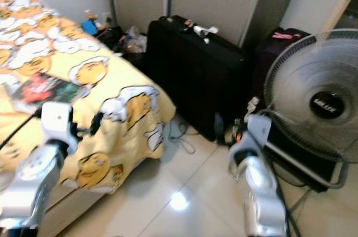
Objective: Clean up the room
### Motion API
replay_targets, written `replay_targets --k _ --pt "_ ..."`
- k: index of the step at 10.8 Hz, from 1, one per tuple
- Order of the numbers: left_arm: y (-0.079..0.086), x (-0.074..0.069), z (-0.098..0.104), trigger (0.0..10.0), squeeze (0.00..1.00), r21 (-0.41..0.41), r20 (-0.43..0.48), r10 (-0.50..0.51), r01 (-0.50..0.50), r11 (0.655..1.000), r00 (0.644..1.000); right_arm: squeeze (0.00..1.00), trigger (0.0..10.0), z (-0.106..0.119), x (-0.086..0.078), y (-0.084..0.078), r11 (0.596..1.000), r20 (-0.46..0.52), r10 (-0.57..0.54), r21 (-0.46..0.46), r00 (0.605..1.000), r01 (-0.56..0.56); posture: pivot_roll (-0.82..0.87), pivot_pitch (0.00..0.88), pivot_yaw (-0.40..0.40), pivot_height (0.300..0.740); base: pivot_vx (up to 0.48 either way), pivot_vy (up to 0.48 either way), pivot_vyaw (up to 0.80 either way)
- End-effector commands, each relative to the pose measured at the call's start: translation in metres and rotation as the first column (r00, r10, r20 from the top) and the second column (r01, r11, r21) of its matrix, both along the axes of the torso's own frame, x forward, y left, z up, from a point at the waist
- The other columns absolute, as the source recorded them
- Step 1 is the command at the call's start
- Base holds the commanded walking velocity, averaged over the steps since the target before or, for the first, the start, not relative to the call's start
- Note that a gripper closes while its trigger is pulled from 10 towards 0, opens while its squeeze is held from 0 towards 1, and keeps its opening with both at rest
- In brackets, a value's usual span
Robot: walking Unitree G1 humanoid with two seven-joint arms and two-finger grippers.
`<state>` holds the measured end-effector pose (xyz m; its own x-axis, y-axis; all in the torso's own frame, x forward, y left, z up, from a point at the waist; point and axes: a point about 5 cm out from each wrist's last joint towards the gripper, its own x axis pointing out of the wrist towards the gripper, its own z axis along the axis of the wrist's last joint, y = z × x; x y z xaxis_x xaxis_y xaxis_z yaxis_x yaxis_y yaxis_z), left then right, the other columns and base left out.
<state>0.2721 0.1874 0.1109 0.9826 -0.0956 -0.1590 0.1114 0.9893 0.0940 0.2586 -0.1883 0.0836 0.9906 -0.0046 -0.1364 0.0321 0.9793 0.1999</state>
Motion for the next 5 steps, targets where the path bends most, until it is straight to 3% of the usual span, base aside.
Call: replay_targets --k 1,5 --pt "0.003 0.003 0.002 10.0 0.0 0.009 0.014 0.012 -0.012 1.0 1.0 0.0 10.0 0.0 0.004 0.002 1.0 -0.003 -0.004 0.014 1.0 0.004 -0.05 0.0 -0.031 0.74 0.0 0.3 0.0" --pt "-0.001 0.013 0.009 10.0 0.0 0.002 0.047 0.013 -0.013 1.0 0.999 0.0 10.0 0.01 0.015 0.002 1.0 0.029 0.006 -0.013 1.0 -0.005 -0.05 0.0 -0.034 0.74 0.0 0.336 0.0"
